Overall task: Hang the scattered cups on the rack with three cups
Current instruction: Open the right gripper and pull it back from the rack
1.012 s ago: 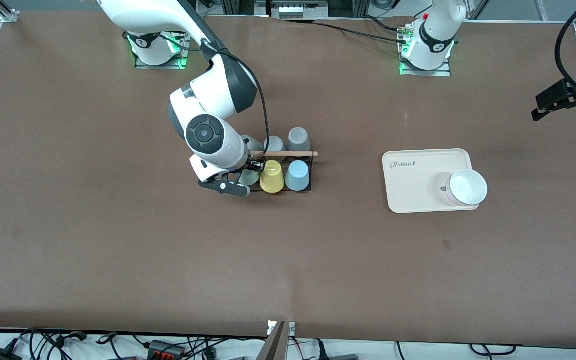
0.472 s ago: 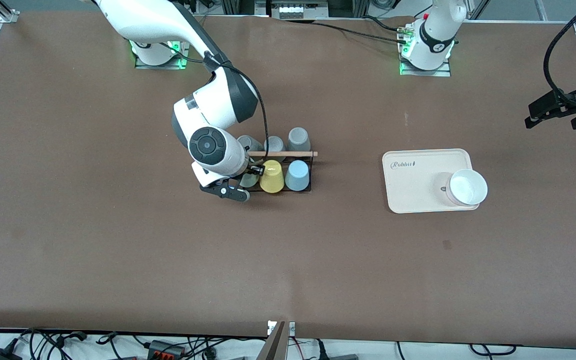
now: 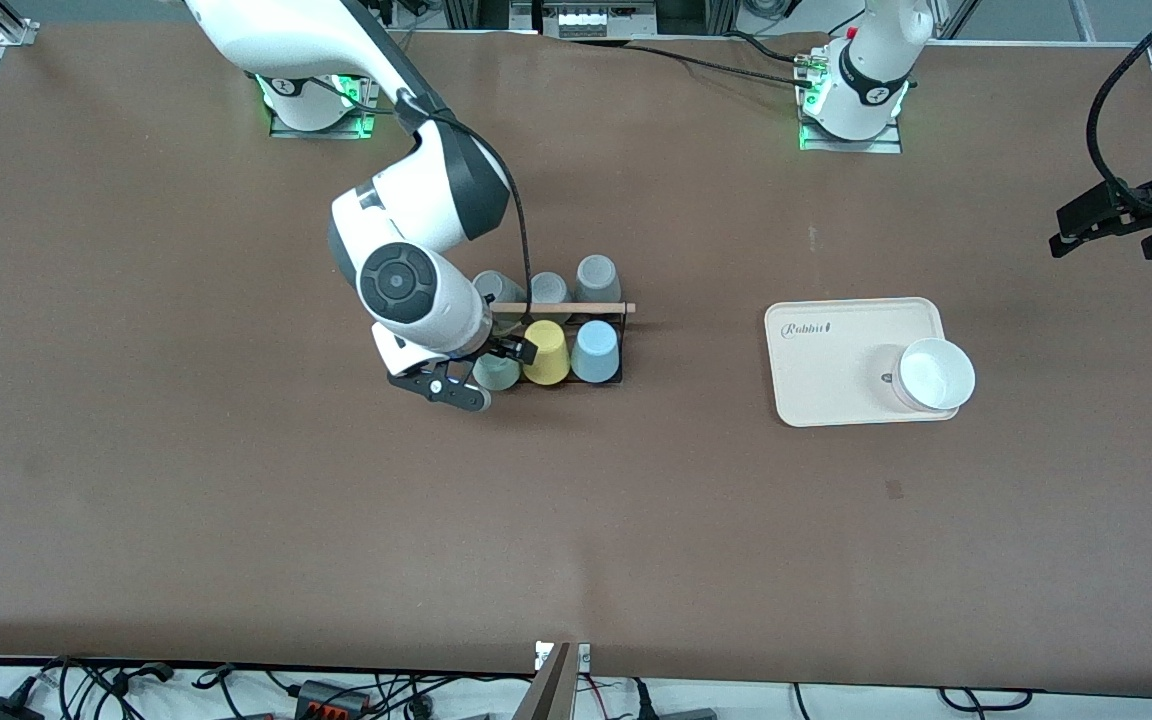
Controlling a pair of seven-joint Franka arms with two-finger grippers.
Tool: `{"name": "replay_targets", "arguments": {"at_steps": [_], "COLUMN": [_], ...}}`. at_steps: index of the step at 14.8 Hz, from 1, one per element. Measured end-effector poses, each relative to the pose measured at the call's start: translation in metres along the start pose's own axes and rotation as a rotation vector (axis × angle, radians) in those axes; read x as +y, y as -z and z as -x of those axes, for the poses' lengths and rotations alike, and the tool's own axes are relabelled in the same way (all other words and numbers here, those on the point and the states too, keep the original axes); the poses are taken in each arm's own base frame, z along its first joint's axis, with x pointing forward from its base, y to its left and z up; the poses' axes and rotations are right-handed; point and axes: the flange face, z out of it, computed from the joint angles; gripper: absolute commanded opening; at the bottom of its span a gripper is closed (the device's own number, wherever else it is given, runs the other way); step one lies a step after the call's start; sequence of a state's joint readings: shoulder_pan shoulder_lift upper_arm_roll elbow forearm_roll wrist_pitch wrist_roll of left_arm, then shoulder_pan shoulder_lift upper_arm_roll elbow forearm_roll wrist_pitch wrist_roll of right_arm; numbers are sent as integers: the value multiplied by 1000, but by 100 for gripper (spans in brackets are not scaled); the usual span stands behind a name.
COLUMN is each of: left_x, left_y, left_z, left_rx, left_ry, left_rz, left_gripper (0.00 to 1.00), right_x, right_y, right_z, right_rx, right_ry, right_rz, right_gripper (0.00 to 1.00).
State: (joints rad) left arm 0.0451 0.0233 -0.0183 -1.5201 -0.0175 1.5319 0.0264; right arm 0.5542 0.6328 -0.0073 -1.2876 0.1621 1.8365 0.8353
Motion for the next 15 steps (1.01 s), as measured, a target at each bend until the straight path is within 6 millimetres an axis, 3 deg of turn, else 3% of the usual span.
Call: {"name": "replay_targets", "arguments": {"at_steps": [3,5,7,11,15], "left_x": [0,0,0,0,0], "left_y": [0,0,0,0,0], "left_z": [0,0,0,0,0], "left_rx": [0,0,0,0,0], "left_ry": [0,0,0,0,0], "left_rz": [0,0,0,0,0], "left_gripper": [100,100,100,100,100], "right_x": [25,54,97,192,277], "right_y": [52,88,119,155,197], "right_z": [-29,-53,-80,-128,-151], "right_rx": [27,67,98,97,118], "right_ry": [-40,-15,42,133,213], "right_rz": [-27,-41,-32,-4,-6], "right_gripper": [100,100,100,100,100]}}
